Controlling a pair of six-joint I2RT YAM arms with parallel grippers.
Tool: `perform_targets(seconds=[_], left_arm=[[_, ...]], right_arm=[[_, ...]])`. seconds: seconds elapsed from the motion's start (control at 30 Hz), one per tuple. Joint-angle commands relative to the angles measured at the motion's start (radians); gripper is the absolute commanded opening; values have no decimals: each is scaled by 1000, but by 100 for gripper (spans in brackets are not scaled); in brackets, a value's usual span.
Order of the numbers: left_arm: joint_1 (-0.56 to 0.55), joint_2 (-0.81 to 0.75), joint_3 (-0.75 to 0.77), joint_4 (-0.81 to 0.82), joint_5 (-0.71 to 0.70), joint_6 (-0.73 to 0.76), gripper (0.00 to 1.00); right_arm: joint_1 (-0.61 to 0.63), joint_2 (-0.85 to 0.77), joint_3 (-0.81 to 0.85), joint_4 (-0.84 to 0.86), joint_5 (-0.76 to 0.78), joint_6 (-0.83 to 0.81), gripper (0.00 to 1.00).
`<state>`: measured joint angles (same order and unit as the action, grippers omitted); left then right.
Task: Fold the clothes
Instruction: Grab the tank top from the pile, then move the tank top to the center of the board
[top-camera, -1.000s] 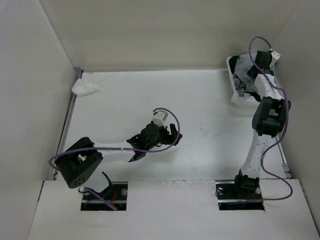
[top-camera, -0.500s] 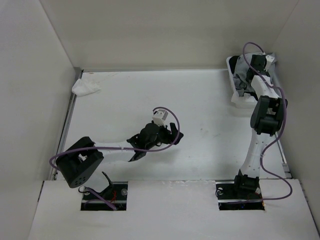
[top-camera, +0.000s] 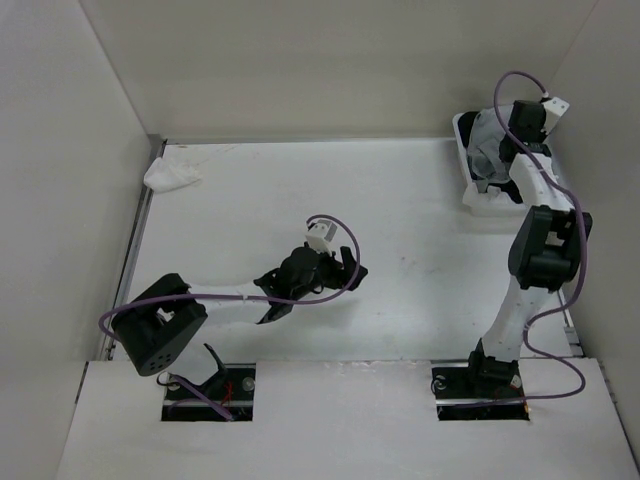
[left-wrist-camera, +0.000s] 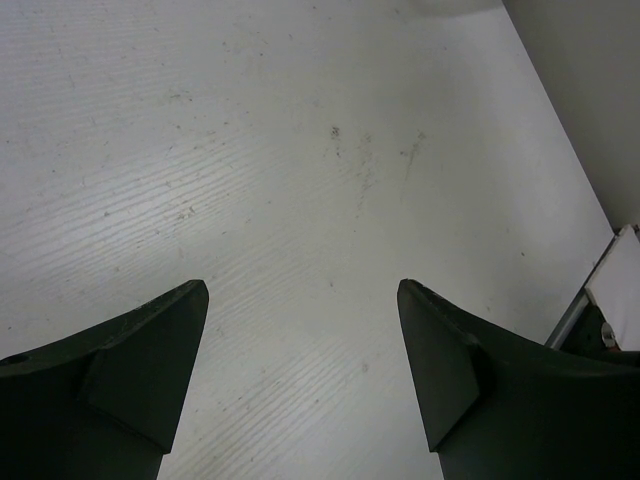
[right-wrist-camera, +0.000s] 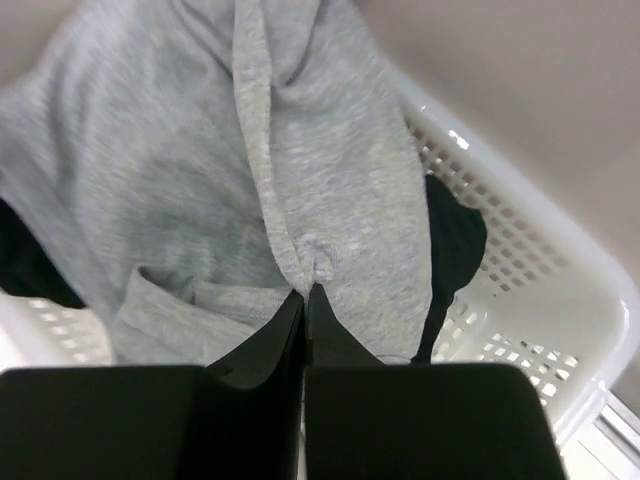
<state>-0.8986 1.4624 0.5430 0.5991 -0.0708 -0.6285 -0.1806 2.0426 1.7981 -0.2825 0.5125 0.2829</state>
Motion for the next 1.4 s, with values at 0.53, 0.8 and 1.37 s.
perform_targets(seconds=[0.53,0.8,1.37], left_arm=[[227,-427,-43,-159,-87,-97,74],[390,-709,-83,-338,-99,-140,75],[328,-378,-86,-349,-136,-99,59]], right_arm=[[857,-748,158,279,-22,-132,2],[999,-903,-230,299,-8,28,4],[597,-5,159,123,-169,636,47]])
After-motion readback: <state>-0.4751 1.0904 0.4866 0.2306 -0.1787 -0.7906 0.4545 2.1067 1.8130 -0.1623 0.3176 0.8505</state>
